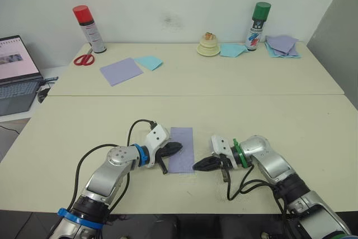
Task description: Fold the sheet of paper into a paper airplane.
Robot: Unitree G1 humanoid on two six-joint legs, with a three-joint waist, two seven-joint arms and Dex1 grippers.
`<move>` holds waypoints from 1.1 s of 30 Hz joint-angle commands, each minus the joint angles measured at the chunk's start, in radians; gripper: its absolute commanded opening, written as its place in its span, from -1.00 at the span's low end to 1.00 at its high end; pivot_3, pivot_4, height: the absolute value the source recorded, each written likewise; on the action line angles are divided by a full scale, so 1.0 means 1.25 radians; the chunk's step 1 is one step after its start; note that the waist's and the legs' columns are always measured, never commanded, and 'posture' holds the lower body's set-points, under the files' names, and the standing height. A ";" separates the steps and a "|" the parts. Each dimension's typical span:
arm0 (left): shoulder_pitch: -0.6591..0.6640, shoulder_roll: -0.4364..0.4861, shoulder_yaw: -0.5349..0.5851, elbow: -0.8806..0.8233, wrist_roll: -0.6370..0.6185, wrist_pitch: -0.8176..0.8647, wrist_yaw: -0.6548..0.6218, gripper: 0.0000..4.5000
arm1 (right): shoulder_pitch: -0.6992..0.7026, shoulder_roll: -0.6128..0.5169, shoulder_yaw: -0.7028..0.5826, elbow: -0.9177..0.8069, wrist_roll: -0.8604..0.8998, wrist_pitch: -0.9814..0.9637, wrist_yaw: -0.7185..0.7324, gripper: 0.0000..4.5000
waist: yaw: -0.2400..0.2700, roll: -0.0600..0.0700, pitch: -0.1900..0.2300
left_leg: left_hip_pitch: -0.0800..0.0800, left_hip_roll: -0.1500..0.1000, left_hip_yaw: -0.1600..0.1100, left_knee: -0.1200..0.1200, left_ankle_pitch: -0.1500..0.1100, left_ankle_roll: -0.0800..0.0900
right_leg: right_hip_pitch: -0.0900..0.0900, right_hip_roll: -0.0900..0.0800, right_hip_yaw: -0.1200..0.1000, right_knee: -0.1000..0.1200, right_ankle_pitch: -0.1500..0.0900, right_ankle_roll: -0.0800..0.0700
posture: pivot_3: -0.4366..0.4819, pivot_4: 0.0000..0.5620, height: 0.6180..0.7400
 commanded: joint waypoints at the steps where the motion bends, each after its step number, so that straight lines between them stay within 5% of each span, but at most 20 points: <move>1: 0.020 0.006 -0.027 0.039 0.034 0.040 0.004 -1.00 | 0.052 -0.038 0.035 -0.047 0.029 0.079 0.067 -0.98 | 0.003 0.000 0.000 | 0.000 0.000 0.000 0.000 0.000 0.000 | 0.000 0.000 0.000 -0.001 0.000 0.000 | -0.05 -0.47 1.00; 10: 0.002 0.006 -0.041 0.064 0.043 0.022 -0.007 -1.00 | 0.018 0.006 -0.131 -0.128 0.165 0.204 -0.063 -0.98 | 0.013 -0.001 0.001 | -0.001 0.000 0.000 -0.001 -0.001 0.000 | 0.000 -0.001 0.000 -0.004 0.001 0.001 | -0.05 -0.47 1.00; 20: 0.001 0.023 -0.027 0.067 0.040 -0.001 -0.028 -1.00 | -0.048 0.126 -0.064 0.041 -0.068 0.013 -0.331 -0.98 | 0.013 -0.001 0.001 | -0.001 0.000 0.000 -0.001 -0.001 0.000 | -0.001 0.000 0.000 -0.004 0.001 0.001 | -0.05 -0.47 1.00; 33: 0.092 0.073 0.233 -0.120 -0.179 0.187 -0.018 -1.00 | -0.030 0.110 -0.041 0.051 -0.090 -0.014 -0.314 -0.98 | -0.006 -0.002 0.005 | -0.001 0.001 -0.001 -0.002 -0.001 0.000 | -0.003 0.001 0.001 -0.003 0.001 0.000 | -0.05 -0.47 1.00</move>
